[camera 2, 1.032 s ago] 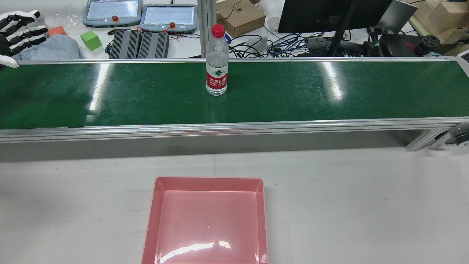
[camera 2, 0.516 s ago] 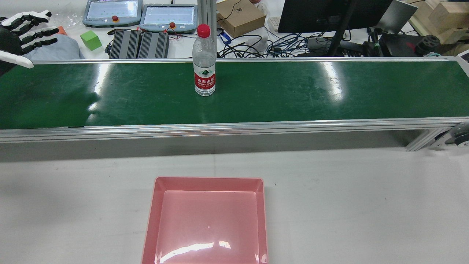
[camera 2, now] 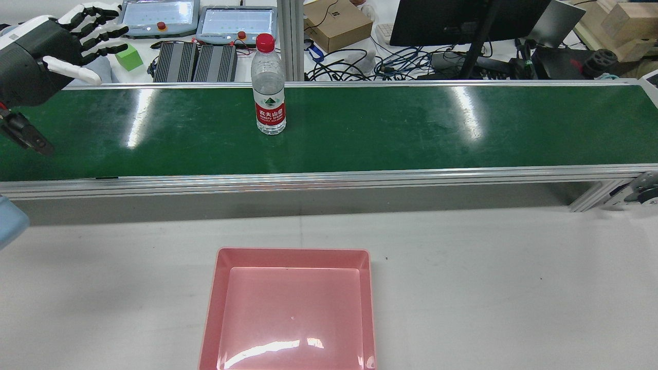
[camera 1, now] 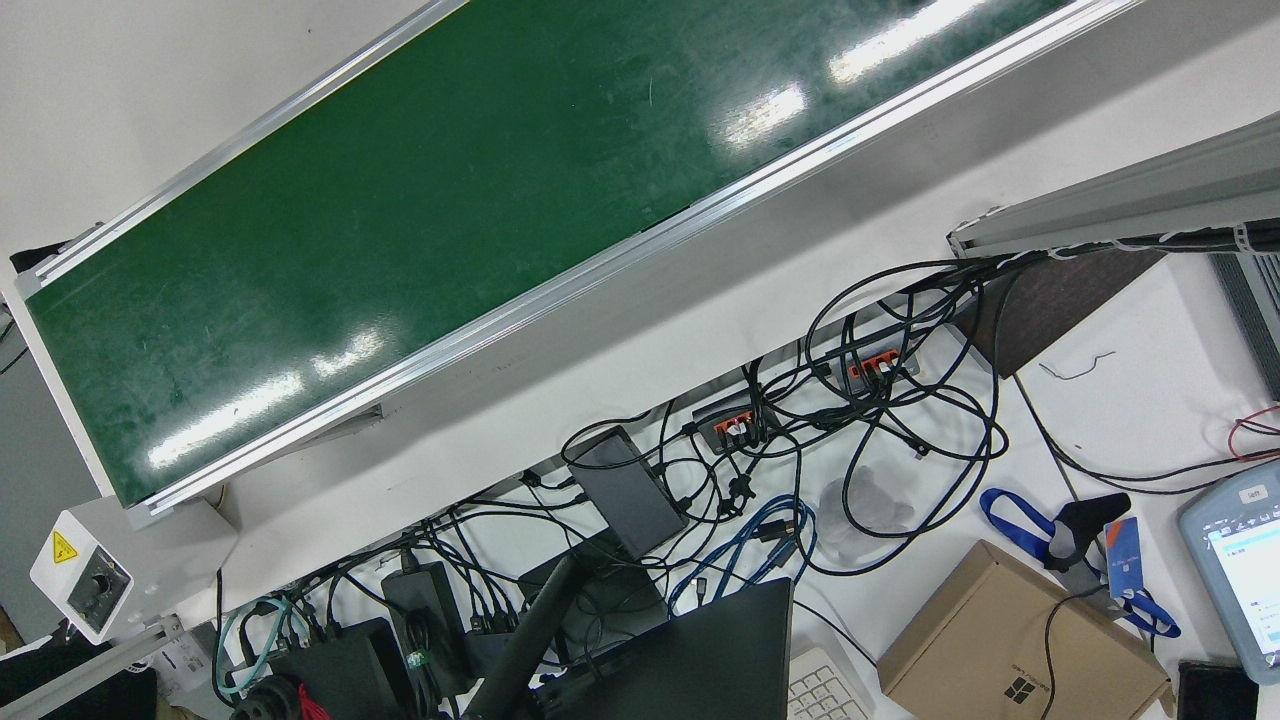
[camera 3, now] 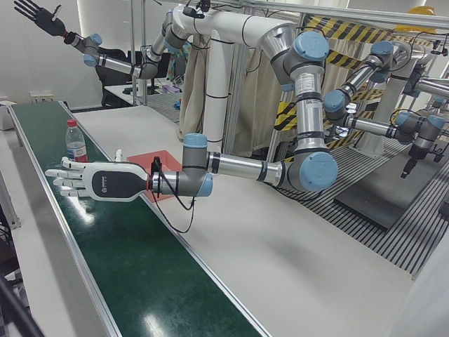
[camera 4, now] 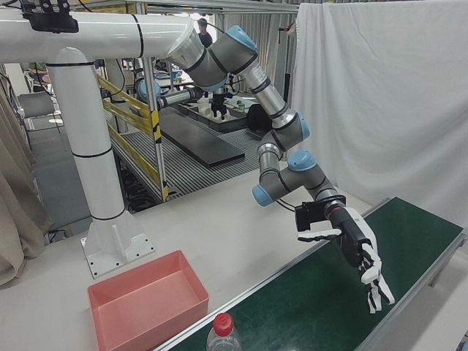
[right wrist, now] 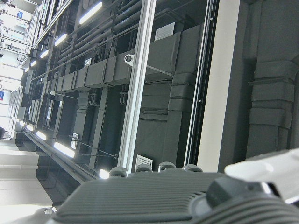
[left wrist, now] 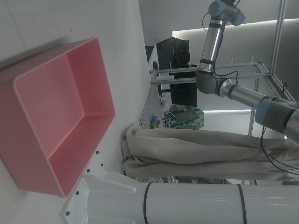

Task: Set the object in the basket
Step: 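Reach the left hand toward the bottle on the conveyor belt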

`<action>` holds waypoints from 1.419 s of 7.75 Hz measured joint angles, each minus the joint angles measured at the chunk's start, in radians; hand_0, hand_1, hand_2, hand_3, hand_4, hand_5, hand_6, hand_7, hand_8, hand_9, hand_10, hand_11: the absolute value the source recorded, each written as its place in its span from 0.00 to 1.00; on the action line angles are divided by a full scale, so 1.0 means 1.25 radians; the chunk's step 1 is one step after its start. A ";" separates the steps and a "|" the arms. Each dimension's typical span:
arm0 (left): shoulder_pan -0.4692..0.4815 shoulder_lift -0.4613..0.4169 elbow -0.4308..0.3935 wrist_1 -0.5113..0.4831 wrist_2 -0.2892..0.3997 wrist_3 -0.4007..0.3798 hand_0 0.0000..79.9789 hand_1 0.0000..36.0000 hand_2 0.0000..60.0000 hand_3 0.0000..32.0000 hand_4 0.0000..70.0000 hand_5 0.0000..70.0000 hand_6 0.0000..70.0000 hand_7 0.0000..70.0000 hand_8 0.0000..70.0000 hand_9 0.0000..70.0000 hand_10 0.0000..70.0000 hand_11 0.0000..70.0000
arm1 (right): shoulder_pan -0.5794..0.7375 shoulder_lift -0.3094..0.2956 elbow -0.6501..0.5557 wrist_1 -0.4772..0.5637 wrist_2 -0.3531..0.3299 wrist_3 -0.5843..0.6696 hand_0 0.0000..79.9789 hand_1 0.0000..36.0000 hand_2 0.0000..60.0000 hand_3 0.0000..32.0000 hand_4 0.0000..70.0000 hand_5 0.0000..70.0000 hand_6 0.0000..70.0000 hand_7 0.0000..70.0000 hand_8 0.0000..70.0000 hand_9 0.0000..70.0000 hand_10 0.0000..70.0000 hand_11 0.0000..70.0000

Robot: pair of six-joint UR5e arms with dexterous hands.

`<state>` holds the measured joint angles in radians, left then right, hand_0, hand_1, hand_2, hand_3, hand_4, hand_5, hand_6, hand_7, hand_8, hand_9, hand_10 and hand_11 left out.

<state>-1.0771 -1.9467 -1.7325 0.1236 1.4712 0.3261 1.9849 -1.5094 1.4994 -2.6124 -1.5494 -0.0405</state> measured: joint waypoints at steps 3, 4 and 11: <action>0.059 -0.019 0.007 0.000 -0.062 0.030 0.71 0.45 0.00 0.24 0.07 0.53 0.10 0.08 0.19 0.18 0.12 0.20 | 0.000 0.000 0.000 0.000 0.000 0.000 0.00 0.00 0.00 0.00 0.00 0.00 0.00 0.00 0.00 0.00 0.00 0.00; 0.070 -0.022 0.020 -0.017 -0.067 0.035 0.72 0.47 0.00 0.25 0.07 0.52 0.09 0.08 0.19 0.18 0.11 0.19 | 0.000 0.000 0.000 0.000 0.000 0.000 0.00 0.00 0.00 0.00 0.00 0.00 0.00 0.00 0.00 0.00 0.00 0.00; 0.105 -0.068 0.072 -0.010 -0.064 0.073 0.72 0.53 0.02 0.21 0.08 0.53 0.10 0.08 0.19 0.18 0.11 0.19 | -0.001 0.000 -0.001 0.000 0.000 0.000 0.00 0.00 0.00 0.00 0.00 0.00 0.00 0.00 0.00 0.00 0.00 0.00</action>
<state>-0.9455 -2.0315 -1.6421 0.1115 1.3918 0.4175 1.9840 -1.5093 1.4987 -2.6124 -1.5494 -0.0399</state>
